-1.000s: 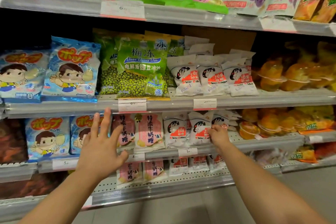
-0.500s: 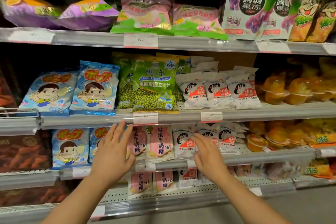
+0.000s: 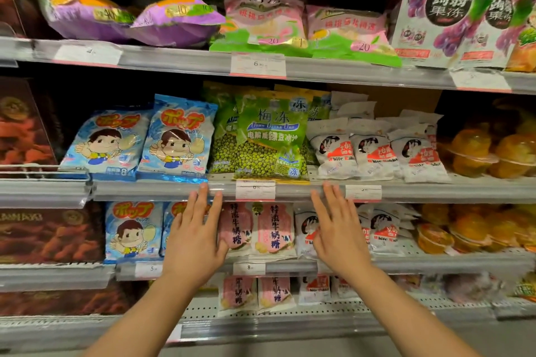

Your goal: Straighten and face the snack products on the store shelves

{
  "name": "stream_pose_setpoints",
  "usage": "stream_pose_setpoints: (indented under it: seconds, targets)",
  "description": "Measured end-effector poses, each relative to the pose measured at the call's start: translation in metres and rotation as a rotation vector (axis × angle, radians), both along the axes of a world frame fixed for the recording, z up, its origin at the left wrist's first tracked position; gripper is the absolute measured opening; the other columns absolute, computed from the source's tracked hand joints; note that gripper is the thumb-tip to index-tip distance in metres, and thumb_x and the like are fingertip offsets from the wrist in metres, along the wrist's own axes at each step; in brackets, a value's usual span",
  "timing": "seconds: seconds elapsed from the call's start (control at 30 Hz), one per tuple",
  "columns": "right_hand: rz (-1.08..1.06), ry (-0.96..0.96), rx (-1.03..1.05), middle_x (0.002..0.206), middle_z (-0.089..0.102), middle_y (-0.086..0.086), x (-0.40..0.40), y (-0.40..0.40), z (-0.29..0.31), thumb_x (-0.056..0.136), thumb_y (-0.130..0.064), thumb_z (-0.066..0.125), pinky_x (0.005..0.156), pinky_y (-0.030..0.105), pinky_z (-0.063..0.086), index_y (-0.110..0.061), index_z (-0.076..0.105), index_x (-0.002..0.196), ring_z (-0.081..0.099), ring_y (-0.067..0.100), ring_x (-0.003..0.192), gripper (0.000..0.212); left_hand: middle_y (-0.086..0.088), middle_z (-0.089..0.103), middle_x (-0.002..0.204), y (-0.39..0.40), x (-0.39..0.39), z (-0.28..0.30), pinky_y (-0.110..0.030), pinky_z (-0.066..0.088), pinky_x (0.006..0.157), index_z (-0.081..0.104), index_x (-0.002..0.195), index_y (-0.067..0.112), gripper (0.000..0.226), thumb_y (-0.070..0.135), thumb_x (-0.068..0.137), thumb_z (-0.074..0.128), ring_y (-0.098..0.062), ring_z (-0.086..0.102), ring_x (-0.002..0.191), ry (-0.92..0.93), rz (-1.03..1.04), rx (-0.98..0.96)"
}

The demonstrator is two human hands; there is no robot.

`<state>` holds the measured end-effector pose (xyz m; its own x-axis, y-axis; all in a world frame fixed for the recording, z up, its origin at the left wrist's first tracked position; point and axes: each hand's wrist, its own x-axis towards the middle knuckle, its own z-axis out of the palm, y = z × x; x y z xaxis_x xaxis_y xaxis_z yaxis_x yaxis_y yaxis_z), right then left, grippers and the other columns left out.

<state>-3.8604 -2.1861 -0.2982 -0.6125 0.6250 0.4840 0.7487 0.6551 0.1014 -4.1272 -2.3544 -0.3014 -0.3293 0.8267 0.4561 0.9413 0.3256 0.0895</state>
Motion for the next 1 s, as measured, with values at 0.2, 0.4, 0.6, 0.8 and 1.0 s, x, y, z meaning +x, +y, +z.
stream_pose_setpoints:
  seconds: [0.2, 0.4, 0.6, 0.8, 1.0]
  targets:
    - [-0.057, -0.013, -0.034, 0.168, -0.003, 0.022, -0.009, -0.008, -0.001, 0.078, -0.035, 0.069, 0.121, 0.062, 0.022, -0.009, 0.015, 0.162, -0.003, 0.040, 0.156, 0.103, -0.009, -0.005, 0.171, 0.001, 0.004, -0.001, -0.058, 0.041, 0.111, 0.017, 0.162, 0.019, 0.091, 0.051, 0.084, 0.051, -0.033, 0.008, 0.157, -0.027, 0.003, 0.025]
    - [-0.053, 0.013, -0.035, 0.169, 0.000, 0.021, -0.012, -0.009, -0.002, 0.078, -0.030, 0.065, 0.121, 0.062, 0.022, -0.009, 0.019, 0.161, -0.003, 0.038, 0.156, 0.097, -0.010, -0.003, 0.171, 0.006, 0.007, -0.007, -0.057, 0.044, 0.108, 0.021, 0.162, 0.016, 0.088, 0.041, 0.084, 0.054, -0.034, 0.007, 0.157, -0.072, -0.016, 0.089]
    - [-0.040, 0.086, -0.061, 0.168, -0.004, 0.023, -0.018, -0.014, -0.009, 0.080, -0.029, 0.062, 0.123, 0.059, 0.021, -0.005, 0.014, 0.161, -0.007, 0.040, 0.156, 0.097, -0.010, 0.001, 0.171, 0.008, 0.003, -0.013, -0.059, 0.040, 0.111, 0.025, 0.161, 0.015, 0.086, 0.039, 0.085, 0.059, -0.034, 0.009, 0.157, -0.067, -0.032, 0.151]
    - [-0.077, -0.088, -0.375, 0.161, -0.039, 0.007, -0.010, -0.029, 0.033, 0.088, -0.041, 0.052, 0.126, 0.049, 0.003, -0.020, -0.020, 0.159, -0.034, 0.026, 0.150, 0.103, -0.009, -0.002, 0.171, -0.004, 0.013, 0.010, -0.057, 0.034, 0.116, 0.021, 0.162, 0.017, 0.089, 0.040, 0.083, 0.055, -0.033, 0.007, 0.157, -0.157, 0.009, -0.018]
    - [0.056, -0.144, -0.868, 0.170, 0.005, 0.010, 0.016, -0.033, 0.112, 0.081, -0.087, 0.040, 0.125, 0.044, 0.021, -0.023, -0.004, 0.163, 0.008, 0.033, 0.156, 0.113, -0.007, 0.012, 0.170, -0.030, 0.009, 0.096, -0.048, 0.037, 0.117, 0.011, 0.163, 0.029, 0.079, 0.048, 0.095, 0.047, -0.028, 0.017, 0.156, -0.461, -0.070, -0.343]
